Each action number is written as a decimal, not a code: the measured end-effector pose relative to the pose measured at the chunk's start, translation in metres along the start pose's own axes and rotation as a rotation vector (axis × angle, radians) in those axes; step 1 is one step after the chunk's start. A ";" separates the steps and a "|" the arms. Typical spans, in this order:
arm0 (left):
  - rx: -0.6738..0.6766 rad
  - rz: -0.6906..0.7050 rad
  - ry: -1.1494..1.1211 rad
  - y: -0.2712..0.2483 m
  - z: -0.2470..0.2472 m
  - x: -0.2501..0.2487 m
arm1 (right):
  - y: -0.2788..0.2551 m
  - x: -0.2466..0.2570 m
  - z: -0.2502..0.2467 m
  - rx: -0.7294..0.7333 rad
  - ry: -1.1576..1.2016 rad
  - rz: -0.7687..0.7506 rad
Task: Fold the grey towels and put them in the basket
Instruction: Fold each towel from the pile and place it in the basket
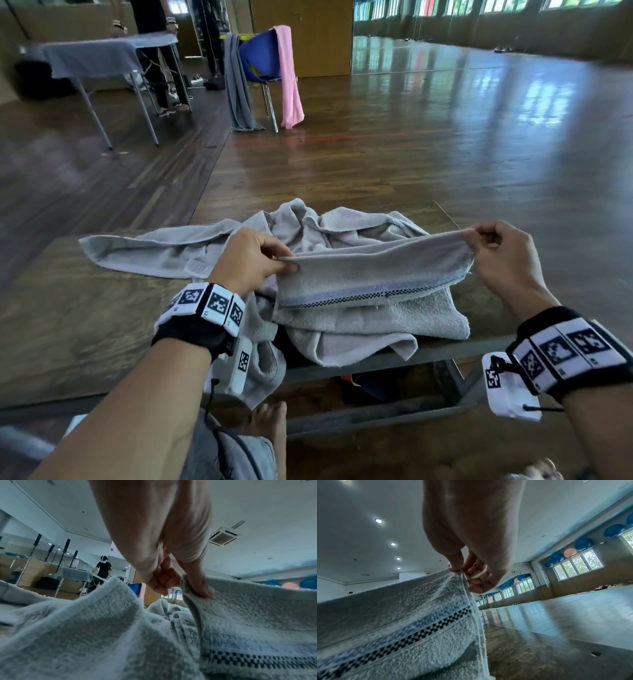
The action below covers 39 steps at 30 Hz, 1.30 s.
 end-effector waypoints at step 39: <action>-0.292 0.414 -0.364 -0.002 -0.020 -0.100 | 0.006 0.056 -0.048 0.219 1.009 -0.229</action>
Point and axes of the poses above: each hand's wrist, its own y-axis towards the middle knuckle, its own z-axis out of the palm, x = y × z, the point moved 8 cm from there along y, towards the middle knuckle, and after that the axes turned 2 degrees about -y, right-handed, at the moved point
